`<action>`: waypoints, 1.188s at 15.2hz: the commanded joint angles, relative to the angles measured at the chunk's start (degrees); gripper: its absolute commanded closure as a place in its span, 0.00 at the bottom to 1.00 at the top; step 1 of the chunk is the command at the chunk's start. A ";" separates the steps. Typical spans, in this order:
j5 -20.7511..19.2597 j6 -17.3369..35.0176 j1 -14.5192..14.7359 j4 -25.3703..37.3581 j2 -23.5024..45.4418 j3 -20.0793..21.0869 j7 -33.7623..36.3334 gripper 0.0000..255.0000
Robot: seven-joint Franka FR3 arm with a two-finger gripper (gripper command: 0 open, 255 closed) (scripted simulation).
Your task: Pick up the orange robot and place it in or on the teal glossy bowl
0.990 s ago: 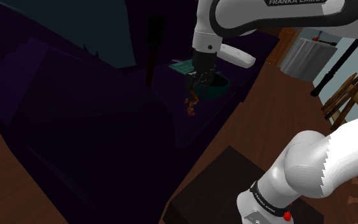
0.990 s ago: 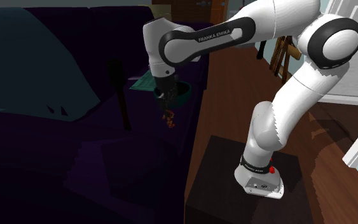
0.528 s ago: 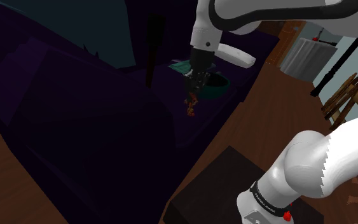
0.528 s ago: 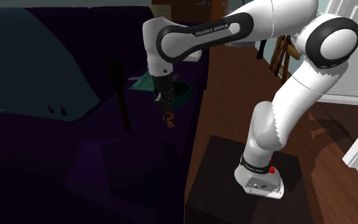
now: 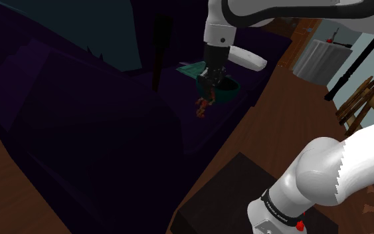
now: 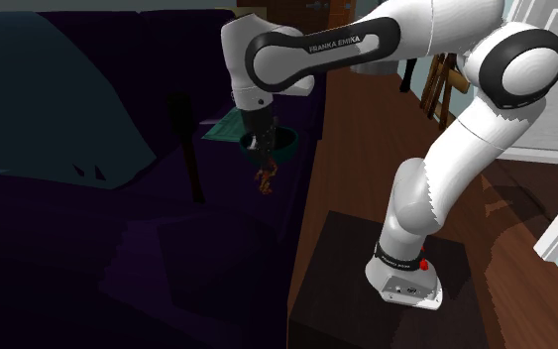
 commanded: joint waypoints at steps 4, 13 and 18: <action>-0.44 -3.89 -0.14 3.76 0.03 -0.10 -0.06 1.00; -0.67 -10.75 -0.30 11.57 0.98 -0.27 -0.10 1.00; -0.83 -14.58 -0.39 16.36 1.95 -0.31 -0.08 1.00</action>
